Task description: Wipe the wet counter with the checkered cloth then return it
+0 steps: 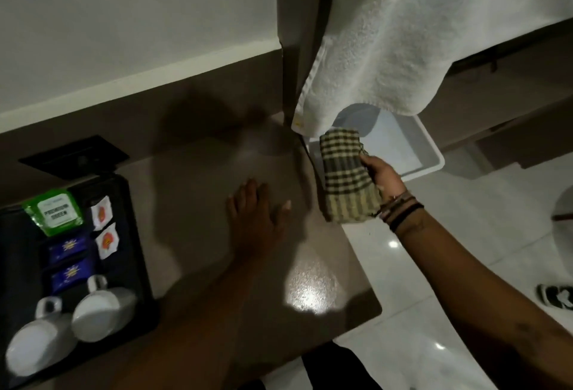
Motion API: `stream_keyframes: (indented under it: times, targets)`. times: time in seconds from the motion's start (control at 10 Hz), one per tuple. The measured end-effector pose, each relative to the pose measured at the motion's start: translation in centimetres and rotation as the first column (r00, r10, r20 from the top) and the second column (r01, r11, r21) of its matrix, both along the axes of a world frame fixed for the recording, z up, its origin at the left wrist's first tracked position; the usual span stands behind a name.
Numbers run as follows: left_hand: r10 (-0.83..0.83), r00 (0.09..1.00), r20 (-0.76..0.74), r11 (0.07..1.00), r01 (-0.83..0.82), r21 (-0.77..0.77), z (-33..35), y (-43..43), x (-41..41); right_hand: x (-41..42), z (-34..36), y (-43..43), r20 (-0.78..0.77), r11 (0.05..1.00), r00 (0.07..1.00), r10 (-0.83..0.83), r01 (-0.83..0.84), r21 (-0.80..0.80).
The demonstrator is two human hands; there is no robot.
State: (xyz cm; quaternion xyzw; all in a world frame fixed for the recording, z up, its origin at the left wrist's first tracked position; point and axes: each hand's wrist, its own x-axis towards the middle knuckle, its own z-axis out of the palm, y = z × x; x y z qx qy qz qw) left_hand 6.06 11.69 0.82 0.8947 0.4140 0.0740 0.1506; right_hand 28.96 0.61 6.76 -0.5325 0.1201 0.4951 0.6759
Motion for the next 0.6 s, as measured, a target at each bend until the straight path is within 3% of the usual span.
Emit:
stream_keyframes:
  times: [0.1,0.2,0.3,0.4,0.5,0.6]
  targets:
    - [0.014,0.999,-0.041,0.999,-0.013,0.033,-0.9,0.0,0.1,5.5,-1.4,3.8,0.05,0.996,0.996,0.075,-0.077,0.033]
    - [0.032,0.999,-0.041,0.999,-0.03,0.043,-1.3,0.0,0.3,8.2,-3.3,5.6,0.098,0.953,0.949,0.299,-0.293,-0.072]
    - [0.033,0.999,-0.035,0.999,-0.032,0.04,-1.6,0.2,0.6,9.7,-6.1,7.5,0.175,0.747,0.763,0.622,-0.512,-0.424]
    - [0.027,0.999,-0.042,0.999,-0.025,0.033,-1.7,0.3,0.5,9.3,-7.4,8.5,0.366,0.672,0.61,0.703,-0.4,-0.623]
    - [0.029,0.999,-0.014,0.998,-0.029,0.05,-2.2,0.4,0.2,8.0,-7.4,8.1,0.498,0.51,0.11,0.86,-0.161,-0.845]
    - [0.027,0.999,-0.034,0.996,-0.024,0.082,-2.4,0.3,0.4,7.3,-6.3,6.8,0.496,0.51,0.142,0.857,-0.095,-0.855]
